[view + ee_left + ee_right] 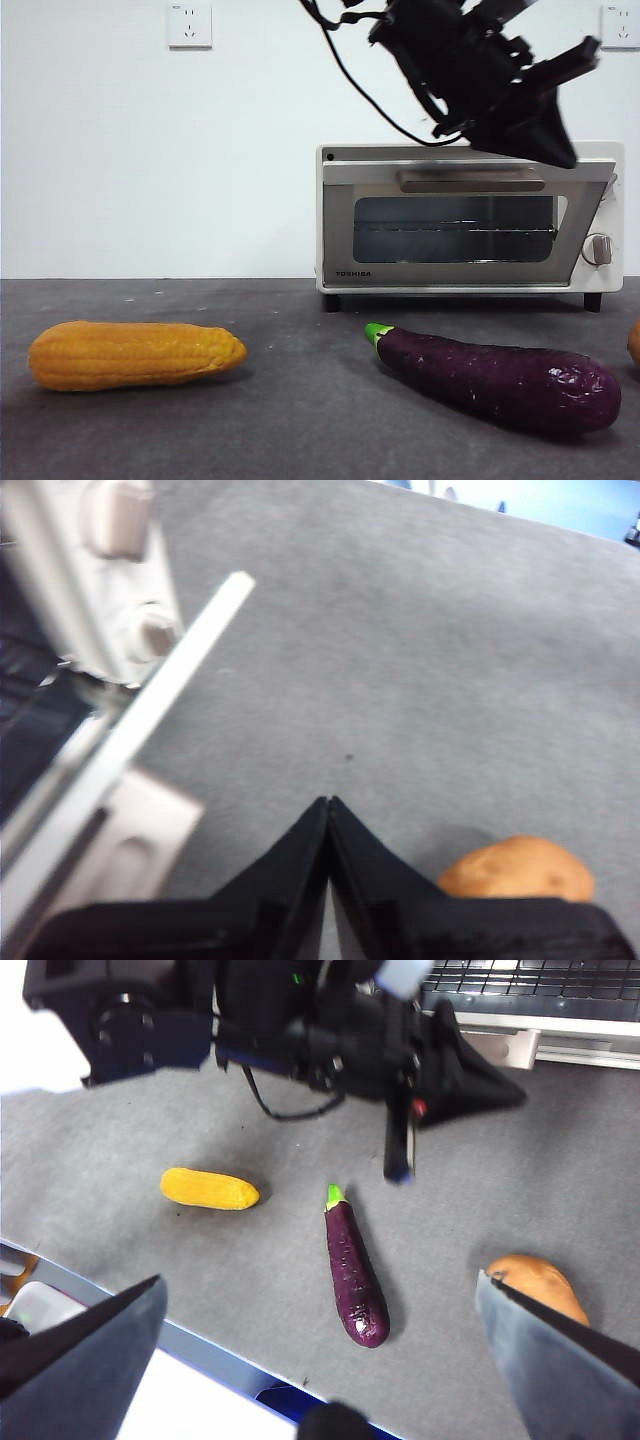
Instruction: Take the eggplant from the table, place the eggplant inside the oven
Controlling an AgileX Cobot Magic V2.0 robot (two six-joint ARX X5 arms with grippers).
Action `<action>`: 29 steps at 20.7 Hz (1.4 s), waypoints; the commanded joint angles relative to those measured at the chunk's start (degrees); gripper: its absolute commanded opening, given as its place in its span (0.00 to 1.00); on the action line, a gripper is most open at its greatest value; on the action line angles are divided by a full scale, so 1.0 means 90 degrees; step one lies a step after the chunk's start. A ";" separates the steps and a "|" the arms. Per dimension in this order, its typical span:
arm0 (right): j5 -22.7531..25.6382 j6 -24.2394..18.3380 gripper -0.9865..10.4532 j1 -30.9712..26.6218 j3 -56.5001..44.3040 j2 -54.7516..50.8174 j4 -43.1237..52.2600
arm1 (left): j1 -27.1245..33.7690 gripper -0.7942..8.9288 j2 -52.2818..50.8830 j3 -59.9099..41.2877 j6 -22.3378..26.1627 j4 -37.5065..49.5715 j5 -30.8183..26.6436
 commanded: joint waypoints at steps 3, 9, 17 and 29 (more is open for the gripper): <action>-0.0002 -0.0051 0.56 0.0010 0.0029 -0.0015 -0.0019 | -0.0182 0.08 0.0112 -0.0083 -0.0124 0.0029 0.0265; -0.0002 -0.0051 0.56 0.0010 0.0029 -0.0012 -0.0015 | -0.0318 0.08 0.0100 -0.0083 -0.0311 0.0027 0.0457; -0.0002 -0.0051 0.56 0.0010 0.0029 -0.0012 -0.0010 | 0.0034 0.08 -0.0746 -0.0056 -0.0333 0.0022 0.0260; -0.0002 -0.0051 0.56 0.0010 0.0029 -0.0012 -0.0019 | 0.1853 0.08 -0.2761 -0.0056 -0.0277 -0.1309 -0.0240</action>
